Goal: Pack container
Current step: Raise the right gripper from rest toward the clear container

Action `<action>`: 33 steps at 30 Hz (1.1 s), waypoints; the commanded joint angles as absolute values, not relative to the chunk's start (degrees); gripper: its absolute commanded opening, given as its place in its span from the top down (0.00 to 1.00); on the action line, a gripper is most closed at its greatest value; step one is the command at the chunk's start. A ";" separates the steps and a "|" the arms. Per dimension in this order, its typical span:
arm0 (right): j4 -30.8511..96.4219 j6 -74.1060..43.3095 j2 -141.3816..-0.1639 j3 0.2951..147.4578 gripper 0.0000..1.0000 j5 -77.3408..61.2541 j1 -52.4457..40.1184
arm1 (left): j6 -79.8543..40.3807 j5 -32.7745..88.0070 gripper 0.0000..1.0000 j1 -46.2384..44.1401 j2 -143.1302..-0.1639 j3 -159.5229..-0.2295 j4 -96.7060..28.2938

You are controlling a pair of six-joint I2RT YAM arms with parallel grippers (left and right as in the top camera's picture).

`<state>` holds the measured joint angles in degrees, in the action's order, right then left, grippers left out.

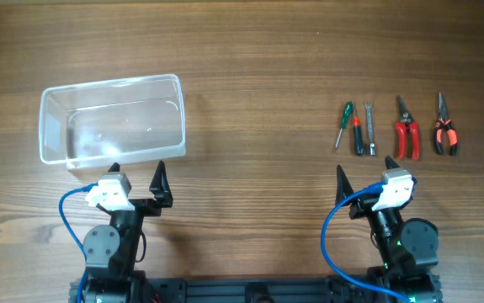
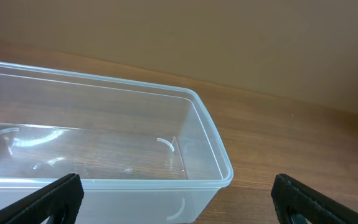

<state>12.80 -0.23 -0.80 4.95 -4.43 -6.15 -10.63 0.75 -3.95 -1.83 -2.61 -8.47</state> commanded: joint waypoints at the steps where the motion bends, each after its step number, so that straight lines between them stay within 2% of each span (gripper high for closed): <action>1: 12.47 -1.50 -1.02 5.13 0.00 -3.42 -6.46 | -11.35 0.60 0.00 -3.62 -2.00 -2.13 -8.12; 19: 12.14 -1.78 -1.02 5.13 0.00 -3.51 -6.46 | -11.35 0.58 0.00 -3.62 -2.00 -2.13 -8.12; 24: 9.04 -15.51 -1.02 5.13 0.00 -7.33 -6.46 | -11.35 0.58 0.00 -3.62 -2.02 -2.15 -8.12; 27: 8.43 -16.47 -1.30 6.20 0.01 -8.43 -6.46 | -11.35 0.58 0.00 -3.62 -2.00 -2.15 -8.12; 30: 10.15 -12.78 -6.42 12.14 0.00 -8.38 -6.48 | -11.35 0.58 0.00 -3.62 -2.00 -2.15 -8.12; 33: 15.16 -6.55 -19.35 24.10 0.01 -6.79 -6.48 | -11.35 0.58 0.00 -3.62 -2.00 -2.15 -8.12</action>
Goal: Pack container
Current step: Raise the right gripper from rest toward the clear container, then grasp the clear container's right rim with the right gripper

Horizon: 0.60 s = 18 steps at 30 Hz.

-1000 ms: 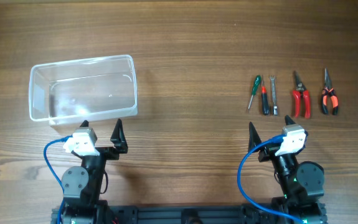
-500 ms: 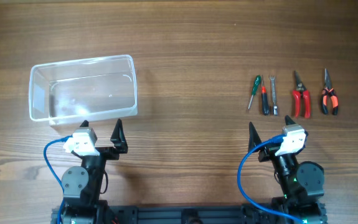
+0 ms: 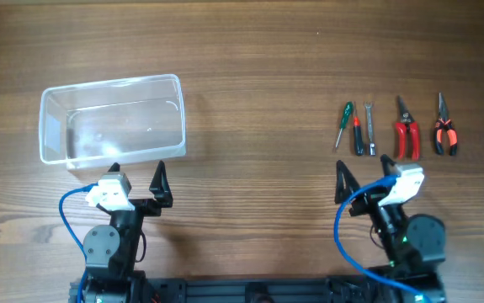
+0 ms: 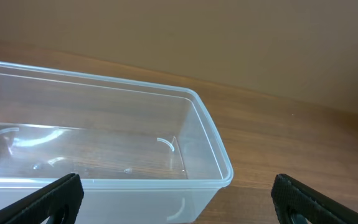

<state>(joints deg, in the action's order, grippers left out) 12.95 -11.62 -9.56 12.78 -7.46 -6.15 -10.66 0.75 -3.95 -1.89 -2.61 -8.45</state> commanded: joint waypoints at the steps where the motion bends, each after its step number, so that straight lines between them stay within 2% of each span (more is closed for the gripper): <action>1: 17.58 -5.91 -25.15 29.41 0.01 -5.80 -6.48 | -11.35 0.58 0.00 -3.62 -2.00 -2.13 -8.12; 7: 33.56 -6.02 -60.84 67.35 0.00 -5.02 -8.32 | -11.35 0.58 0.00 -3.62 -2.02 -2.15 -8.12; 9: 35.14 -6.59 -69.38 77.84 0.00 -10.13 -10.20 | -11.35 0.58 0.00 -3.62 -2.00 -2.15 -8.12; 12: 32.75 -13.34 -77.23 84.86 0.00 -25.26 -10.87 | -11.35 0.58 0.00 -3.62 -2.00 -2.15 -8.12; 14: 23.24 -19.68 -82.00 85.32 0.00 -33.08 -11.53 | -11.35 0.58 0.00 -3.62 -2.00 -2.15 -8.12; 16: 21.06 -24.03 -85.01 85.32 0.01 -30.72 -13.69 | -11.35 0.58 0.00 -3.62 -2.00 -2.15 -8.12; 18: 21.17 -25.67 -89.58 85.32 0.00 -20.58 -20.23 | -11.35 0.58 0.00 -3.62 -2.00 -2.15 -8.12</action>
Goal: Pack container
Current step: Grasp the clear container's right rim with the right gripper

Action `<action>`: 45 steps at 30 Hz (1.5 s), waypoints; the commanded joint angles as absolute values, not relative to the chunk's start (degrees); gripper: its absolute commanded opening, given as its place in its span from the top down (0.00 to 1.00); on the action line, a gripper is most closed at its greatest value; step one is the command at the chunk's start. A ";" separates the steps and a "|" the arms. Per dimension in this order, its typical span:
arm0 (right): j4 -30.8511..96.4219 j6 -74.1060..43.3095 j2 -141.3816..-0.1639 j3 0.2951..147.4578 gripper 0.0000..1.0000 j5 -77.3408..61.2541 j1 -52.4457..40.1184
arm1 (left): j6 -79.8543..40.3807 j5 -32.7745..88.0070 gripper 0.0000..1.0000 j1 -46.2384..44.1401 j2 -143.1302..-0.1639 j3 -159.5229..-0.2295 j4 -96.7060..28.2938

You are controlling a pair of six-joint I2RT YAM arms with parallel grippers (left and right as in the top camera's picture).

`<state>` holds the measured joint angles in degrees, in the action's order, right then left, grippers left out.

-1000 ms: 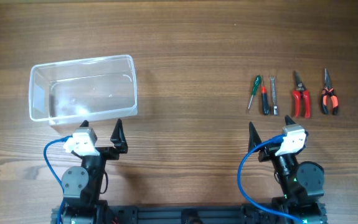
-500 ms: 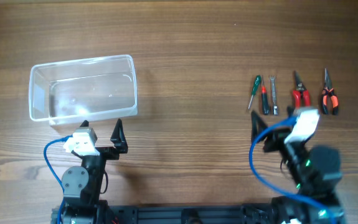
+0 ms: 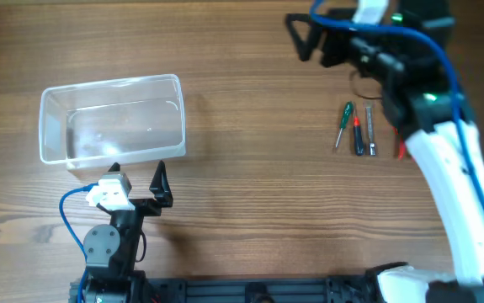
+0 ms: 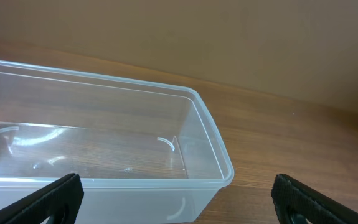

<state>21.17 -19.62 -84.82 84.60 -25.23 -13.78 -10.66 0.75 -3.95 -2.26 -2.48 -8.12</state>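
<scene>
The clear plastic container (image 3: 112, 82) stands empty at the left of the table, and its near wall (image 4: 135, 193) fills the left wrist view. My left gripper (image 3: 136, 174) rests open just in front of it, jaws wide in the left wrist view (image 4: 175, 205). My right gripper (image 3: 316, 40) is raised high over the table's far side, open and holding nothing. A green screwdriver (image 3: 343, 124), a red-handled screwdriver (image 3: 358, 135) and a small grey tool (image 3: 369, 130) lie at the right. The right arm (image 3: 444, 160) hides most of the red pliers (image 3: 400, 152) and all of the other pliers.
The tools lie in a row at the right, about two container-widths from the container. Bare wooden table (image 3: 258, 143) lies between them. The arm bases (image 3: 111, 252) stand at the near edge.
My right arm was folded low at the near edge, just below the tools. It now reaches up over the tools and past them to the far side. The left arm, container and visible tools are unchanged.
Both grippers rested open at the near edge, with the container empty and five tools in a row. The right gripper then shifted slightly to the right. Now it is high above the far side of the table.
</scene>
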 commanded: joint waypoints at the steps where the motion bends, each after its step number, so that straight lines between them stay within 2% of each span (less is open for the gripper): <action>1: 21.23 -25.63 -91.15 85.32 0.01 -16.69 -22.96 | -11.35 0.58 0.00 -3.62 -2.00 -2.13 -8.12; 6: 20.27 -25.69 -99.61 85.32 0.00 -2.52 -36.62 | -11.35 0.58 0.00 -3.62 -2.00 -2.15 -8.12; 13: 17.45 -25.61 -108.77 85.30 0.02 -2.52 -45.25 | -11.35 0.58 0.00 -3.62 -2.02 -2.15 -8.12; 20: 13.45 -26.00 -117.56 85.30 0.27 -2.57 -46.61 | -11.35 0.58 0.00 -3.62 -2.00 -2.13 -8.12; 24: 12.16 -27.22 -121.51 85.30 0.30 -3.44 -46.61 | -11.35 0.60 0.00 -3.62 -2.00 -2.15 -8.12; 26: 12.40 -27.18 -122.41 85.30 0.41 -3.38 -46.59 | -11.35 0.58 0.00 -3.62 -2.00 -2.15 -8.12; 30: 17.12 -27.27 -122.23 85.30 0.73 0.25 -46.11 | -11.35 0.58 0.00 -3.62 -2.00 -2.13 -8.12; 32: 21.74 -28.56 -121.23 85.30 0.80 3.14 -45.43 | -11.35 0.58 0.00 -3.62 -2.00 -2.13 -8.12; 35: 29.06 -30.15 -118.34 85.30 0.83 6.31 -43.92 | -11.35 0.58 0.00 -3.62 -2.00 -2.15 -8.12; 41: 36.21 -30.33 -111.85 85.30 0.81 15.09 -43.16 | -11.35 0.58 0.00 -3.62 -2.00 -2.13 -8.12; 45: 42.76 -35.48 -108.29 85.30 0.81 18.22 -41.91 | -11.35 0.58 0.00 -3.62 -2.02 -2.15 -8.12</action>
<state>39.38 -31.29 -112.18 85.54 12.99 -42.89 -10.66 0.75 -3.95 -2.26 -2.48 -8.12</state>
